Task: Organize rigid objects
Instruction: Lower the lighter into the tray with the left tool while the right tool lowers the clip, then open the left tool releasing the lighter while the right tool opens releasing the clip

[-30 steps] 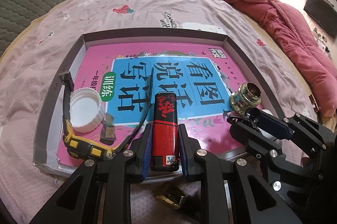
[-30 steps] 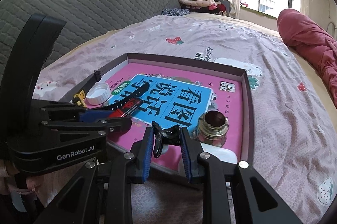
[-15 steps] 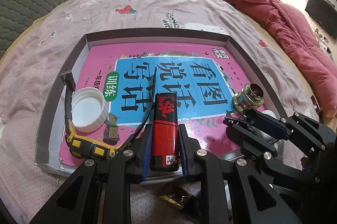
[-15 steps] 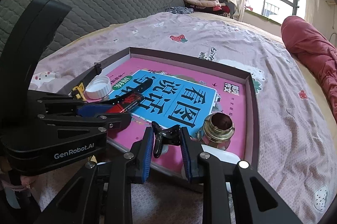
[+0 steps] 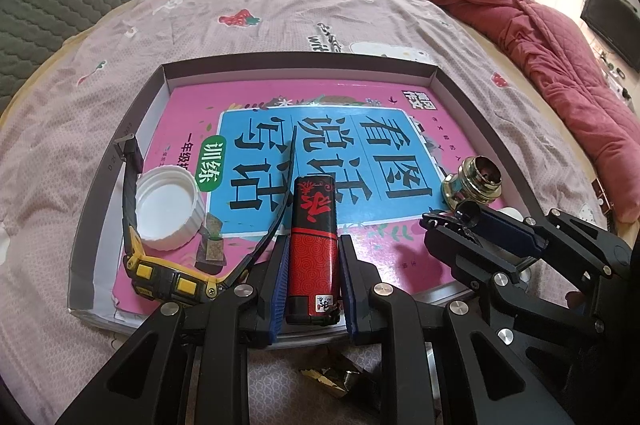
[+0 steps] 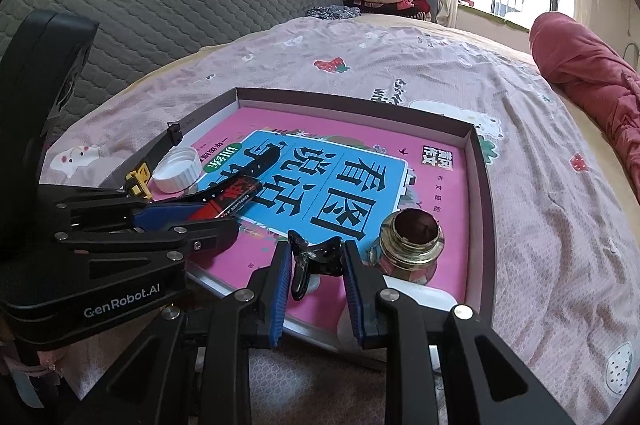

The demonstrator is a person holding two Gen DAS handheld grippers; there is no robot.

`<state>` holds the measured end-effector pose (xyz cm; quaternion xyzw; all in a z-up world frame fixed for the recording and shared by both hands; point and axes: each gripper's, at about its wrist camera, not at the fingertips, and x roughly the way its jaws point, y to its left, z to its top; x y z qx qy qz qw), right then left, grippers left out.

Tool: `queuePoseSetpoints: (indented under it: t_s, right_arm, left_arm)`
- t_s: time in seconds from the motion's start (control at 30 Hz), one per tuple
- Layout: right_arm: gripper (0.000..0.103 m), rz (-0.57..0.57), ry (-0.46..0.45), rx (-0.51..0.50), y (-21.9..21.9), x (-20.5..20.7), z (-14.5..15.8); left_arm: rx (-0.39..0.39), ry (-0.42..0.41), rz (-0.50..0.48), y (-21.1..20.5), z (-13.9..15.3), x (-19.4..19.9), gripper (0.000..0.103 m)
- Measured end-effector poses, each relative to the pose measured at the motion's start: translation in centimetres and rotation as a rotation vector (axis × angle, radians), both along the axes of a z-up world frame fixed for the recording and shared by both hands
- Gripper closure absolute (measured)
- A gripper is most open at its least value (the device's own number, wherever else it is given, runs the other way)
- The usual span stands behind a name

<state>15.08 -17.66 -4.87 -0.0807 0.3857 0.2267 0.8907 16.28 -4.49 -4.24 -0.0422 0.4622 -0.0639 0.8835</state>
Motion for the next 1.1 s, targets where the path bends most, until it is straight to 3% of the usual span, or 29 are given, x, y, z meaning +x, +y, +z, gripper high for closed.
queuePoseSetpoints:
  t_s: [0.83, 1.1]
  right_arm:
    - [0.076, -0.053, 0.037, 0.100, -1.6, 0.7, 0.5]
    - [0.072, -0.079, 0.049, 0.133, -2.3, 1.0, 0.7]
  left_arm:
    - [0.003, 0.009, 0.001, -0.1, 0.0, 0.1, 0.079]
    - [-0.008, 0.014, 0.000, -0.1, 0.1, 0.2, 0.078]
